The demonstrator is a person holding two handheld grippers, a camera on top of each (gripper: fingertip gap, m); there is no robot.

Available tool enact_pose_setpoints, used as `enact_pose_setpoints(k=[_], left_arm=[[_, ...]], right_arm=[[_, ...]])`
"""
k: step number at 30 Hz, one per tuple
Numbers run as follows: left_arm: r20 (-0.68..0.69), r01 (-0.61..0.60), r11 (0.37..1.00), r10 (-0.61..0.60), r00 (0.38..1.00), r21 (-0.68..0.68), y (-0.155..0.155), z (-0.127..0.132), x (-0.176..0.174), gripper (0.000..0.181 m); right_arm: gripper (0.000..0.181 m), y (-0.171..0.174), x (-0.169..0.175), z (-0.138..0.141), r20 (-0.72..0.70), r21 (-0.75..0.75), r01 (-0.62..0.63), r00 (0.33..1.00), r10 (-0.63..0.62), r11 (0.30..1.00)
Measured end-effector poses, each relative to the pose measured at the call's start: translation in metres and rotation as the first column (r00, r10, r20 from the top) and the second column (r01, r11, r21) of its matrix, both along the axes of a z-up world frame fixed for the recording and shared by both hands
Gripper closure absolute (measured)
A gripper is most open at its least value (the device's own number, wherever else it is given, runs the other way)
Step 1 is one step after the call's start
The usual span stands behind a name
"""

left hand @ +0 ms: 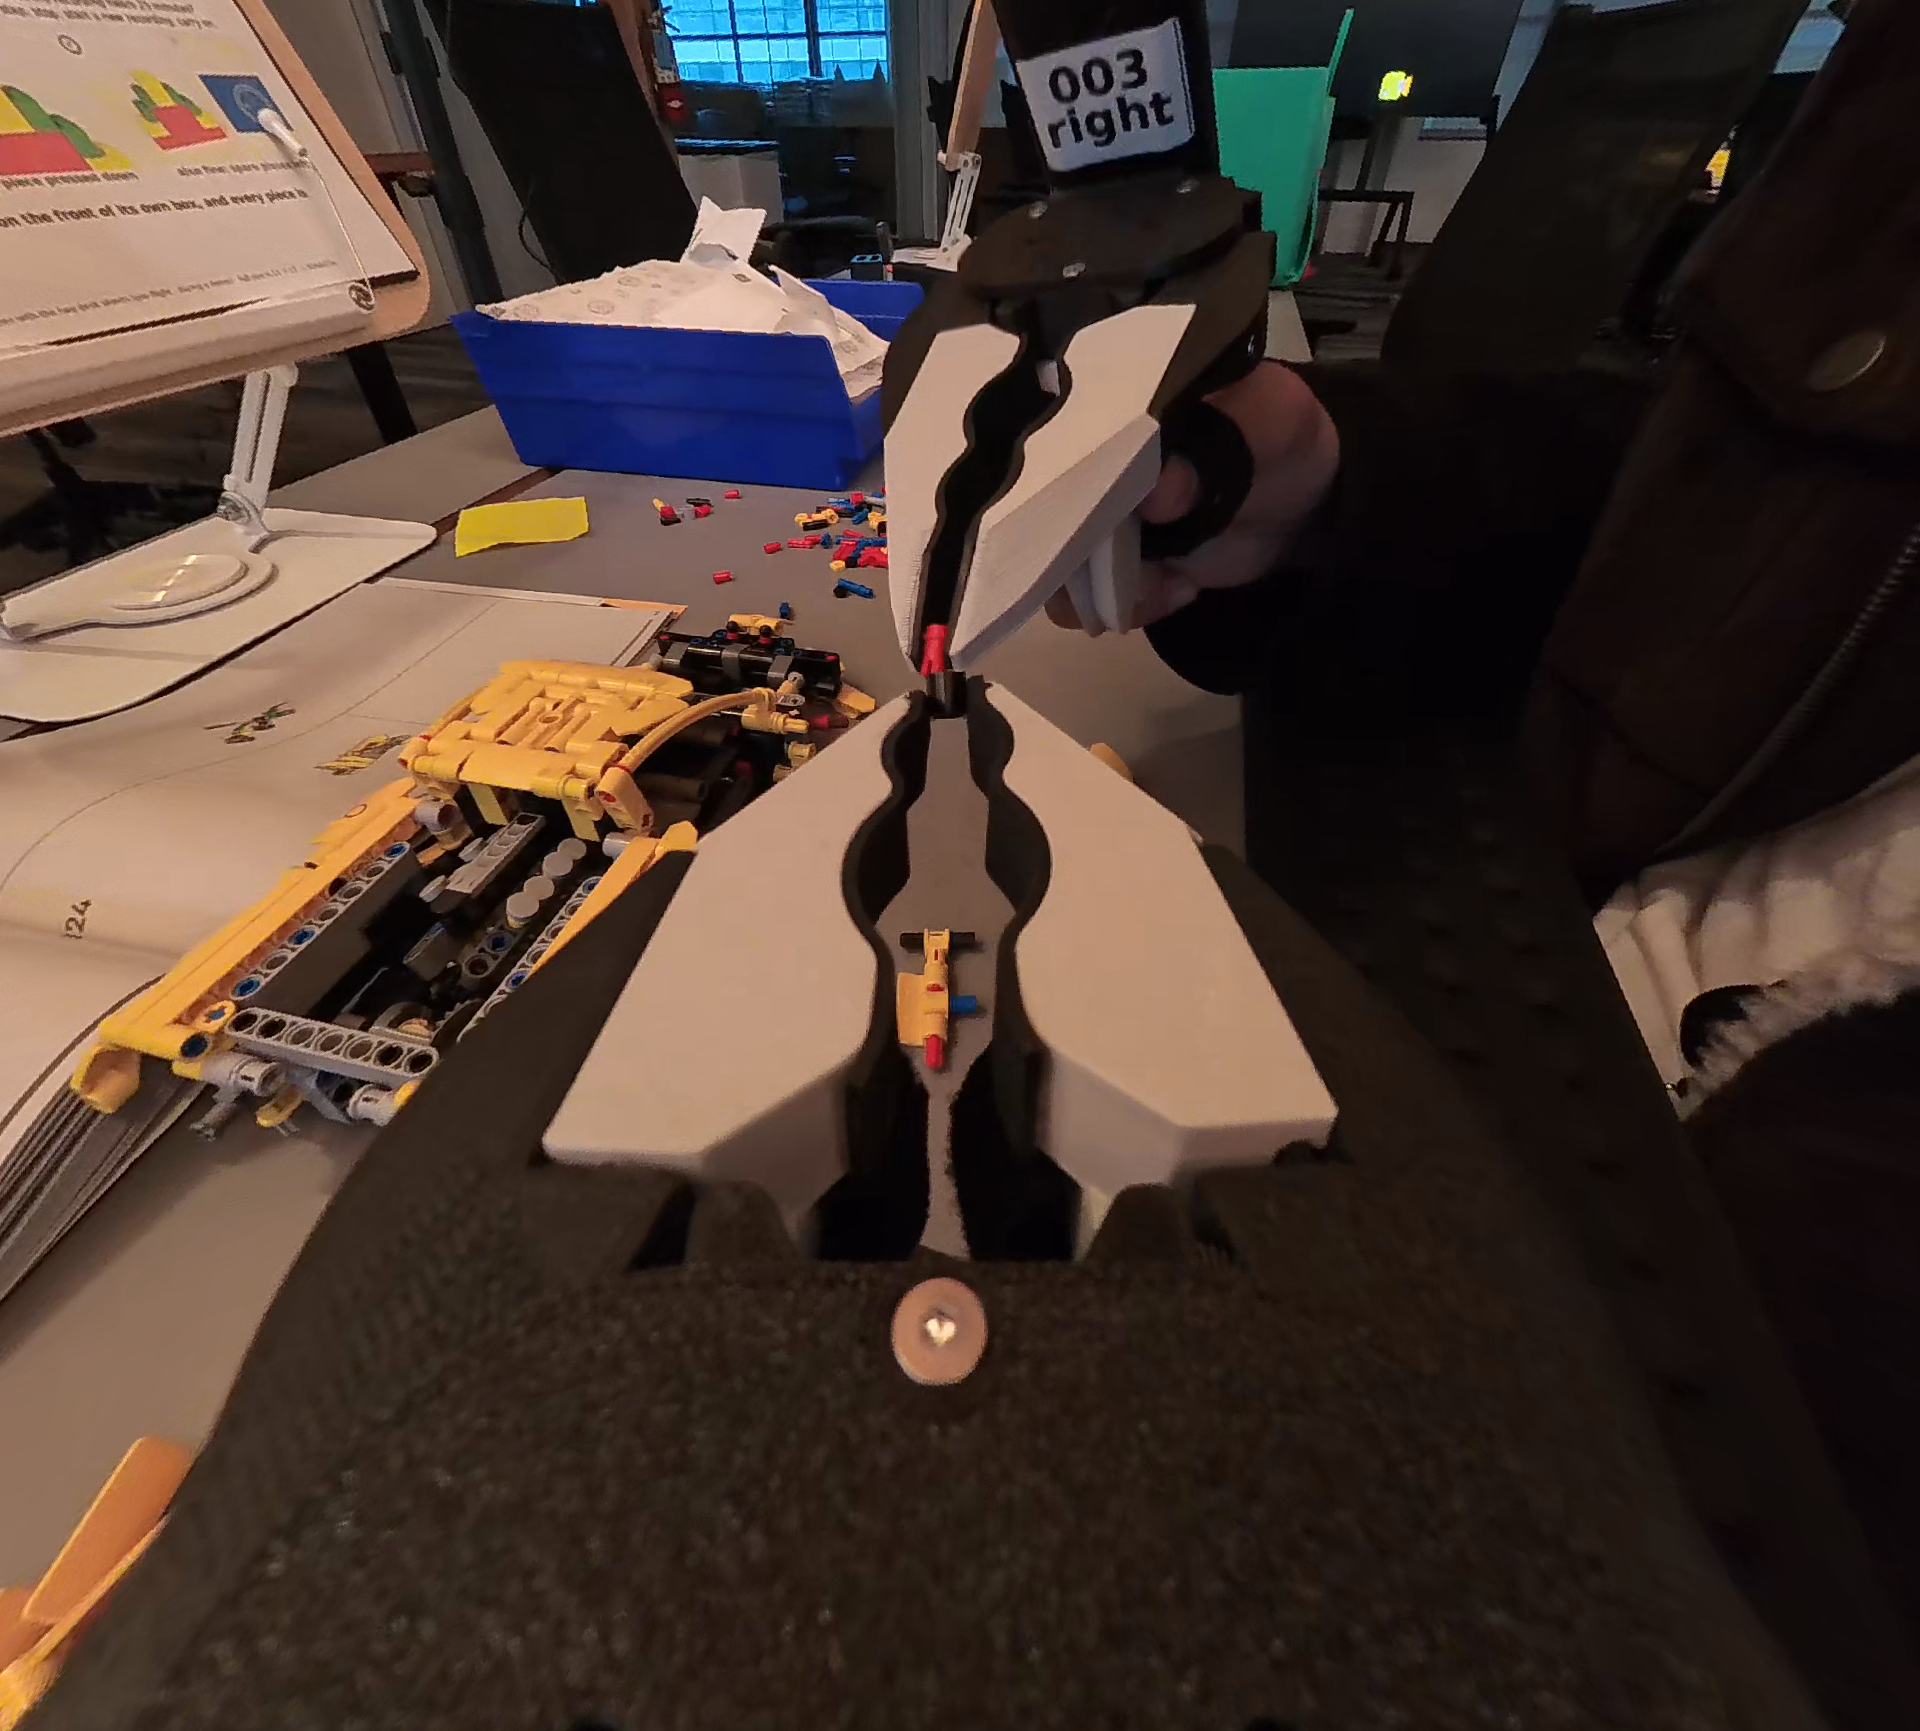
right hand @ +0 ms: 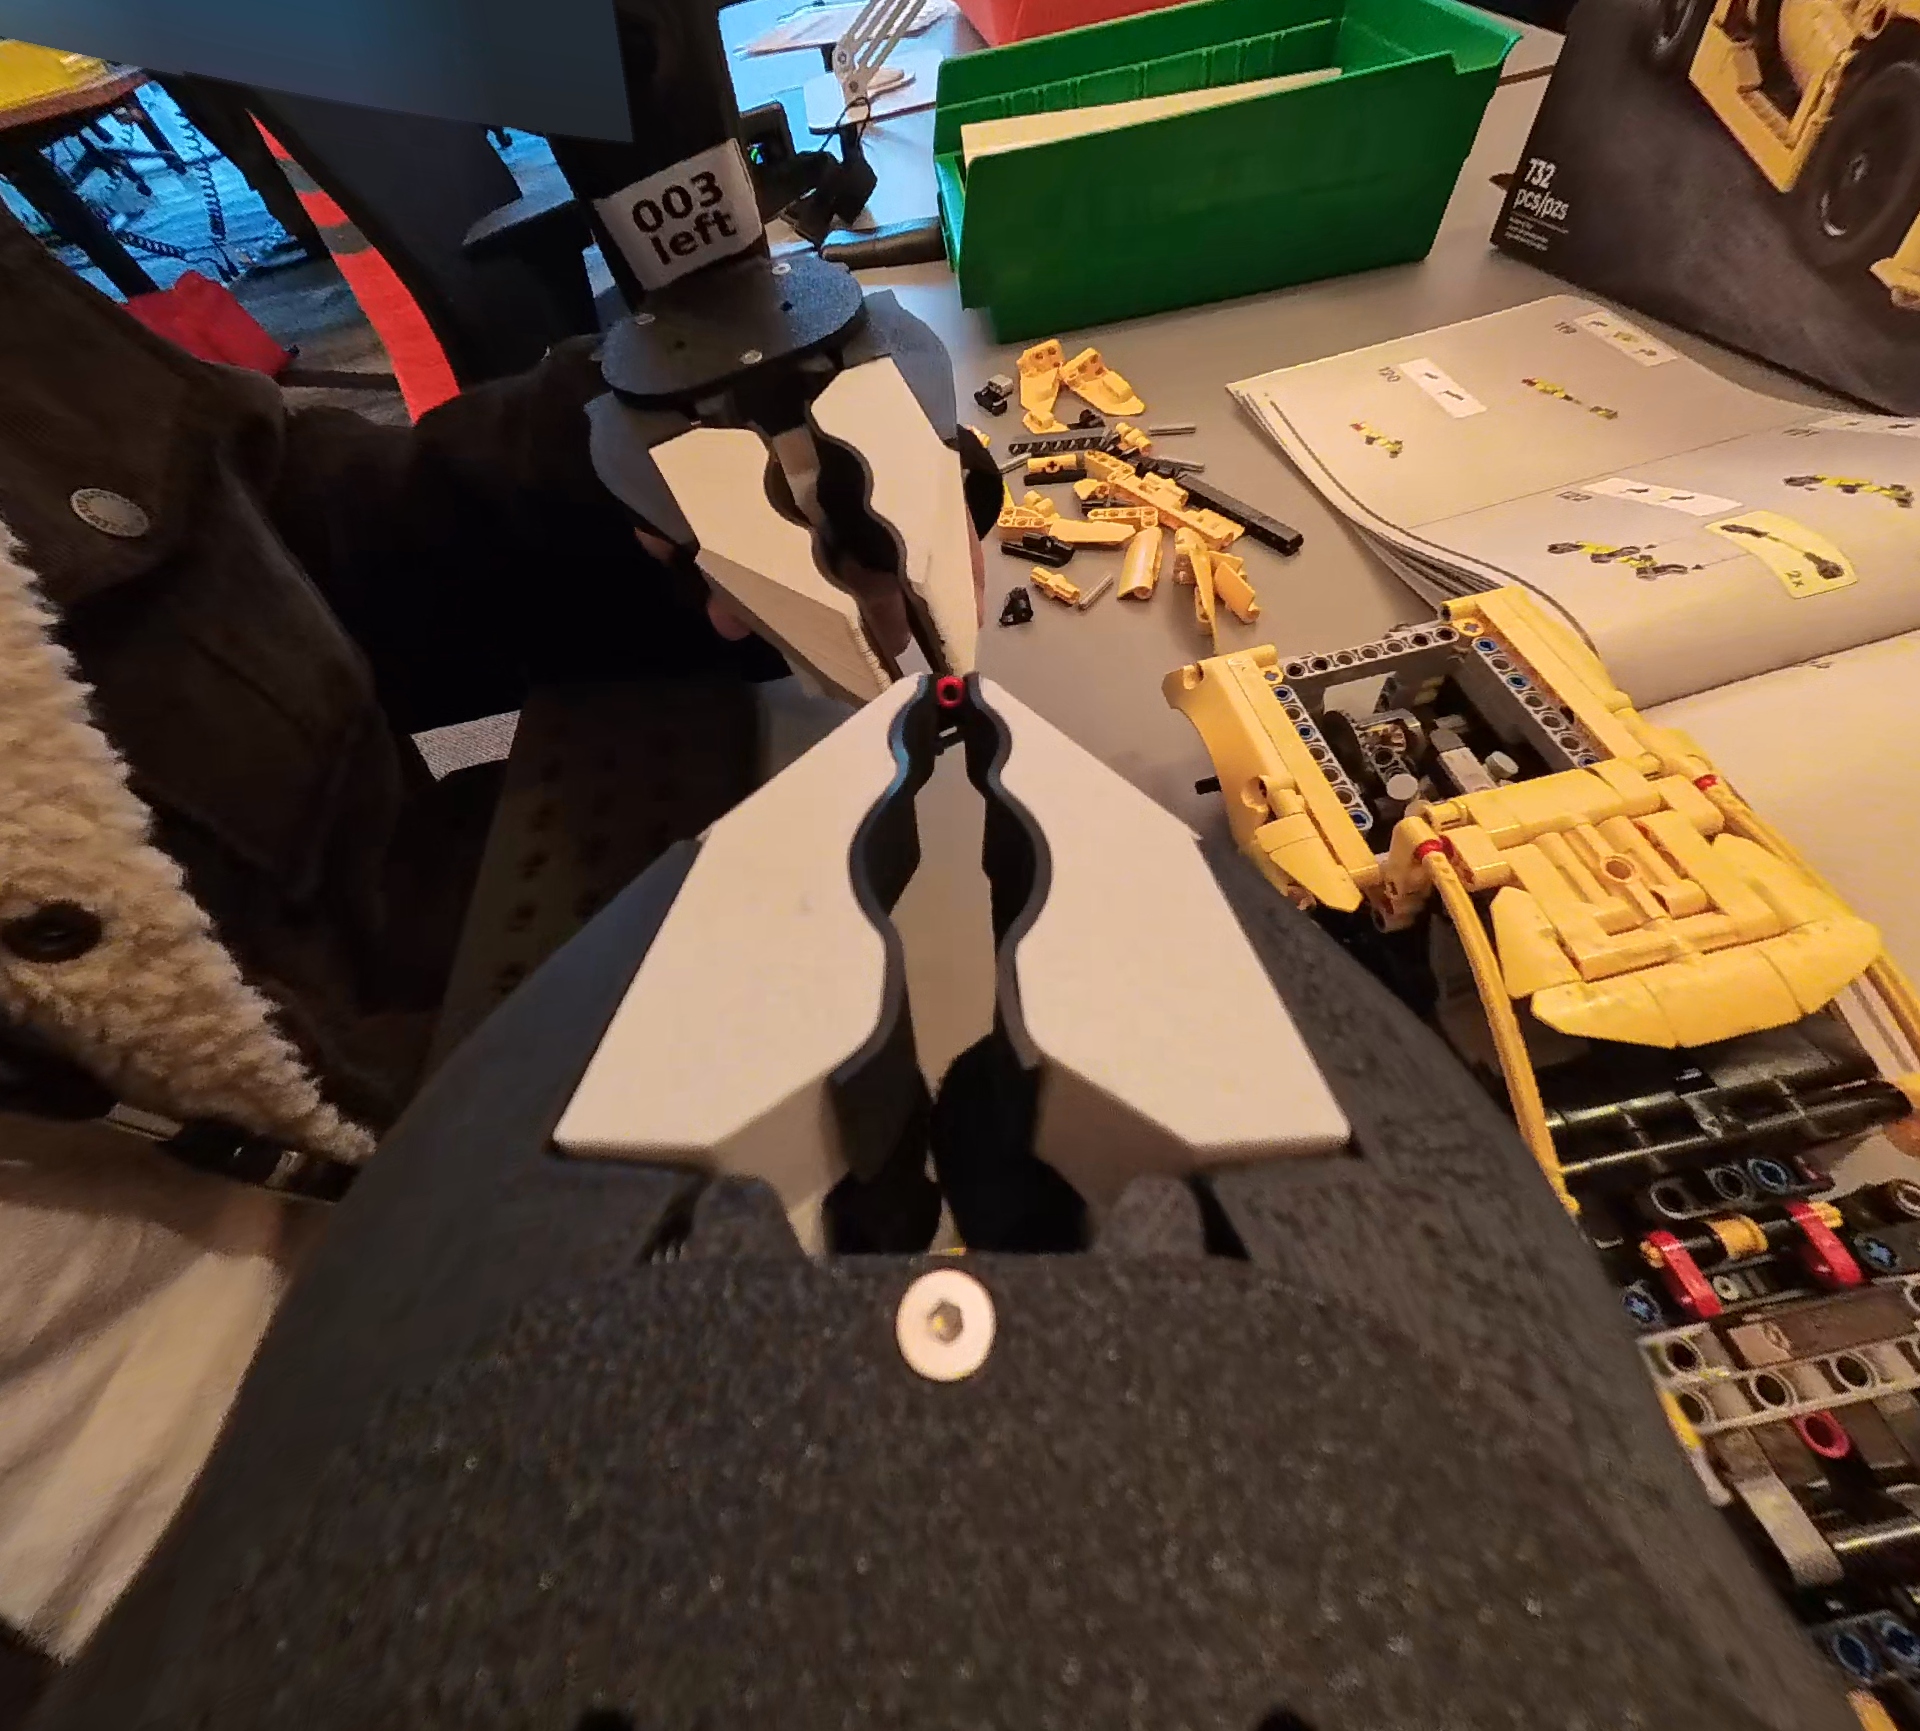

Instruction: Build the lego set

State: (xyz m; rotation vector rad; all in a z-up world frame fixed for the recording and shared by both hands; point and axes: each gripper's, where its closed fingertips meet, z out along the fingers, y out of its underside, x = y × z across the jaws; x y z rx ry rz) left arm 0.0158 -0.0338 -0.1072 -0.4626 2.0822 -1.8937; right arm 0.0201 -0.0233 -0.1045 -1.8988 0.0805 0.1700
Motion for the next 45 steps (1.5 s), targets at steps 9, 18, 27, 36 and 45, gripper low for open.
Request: enact_pose_setpoints(k=[9, 18, 27, 36, 45], left_arm=[[-0.047, 0.014, 1.0, -0.015, 0.999, -0.024, 0.001, 0.0, 0.0, 0.174], [-0.07, 0.0, 1.0, -0.001, 0.998, -0.002, 0.002, -0.006, 0.003, 0.174], [-0.052, -0.025, 0.999, 0.027, 0.998, 0.033, 0.003, -0.009, 0.006, 0.175], [-0.071, 0.014, 1.0, -0.015, 0.997, -0.005, 0.002, -0.004, 0.0, 0.175], [-0.039, 0.0, 0.998, 0.002, 0.999, 0.058, -0.002, -0.01, 0.0, 0.175]], right_arm=[[0.178, 0.002, 0.001, 0.0, 0.014, 0.012, -0.014, 1.0, 0.014, 1.0], [0.178, 0.004, 0.003, -0.004, 0.034, -0.01, -0.025, 0.999, 0.026, 1.0], [0.178, 0.004, 0.003, -0.009, -0.026, -0.015, -0.038, 0.999, 0.038, 0.999], [0.178, 0.004, -0.002, -0.003, 0.011, 0.05, -0.085, 0.996, 0.085, 0.995], [0.177, -0.001, -0.004, -0.01, 0.086, -0.05, -0.15, 0.984, 0.153, 0.987]])
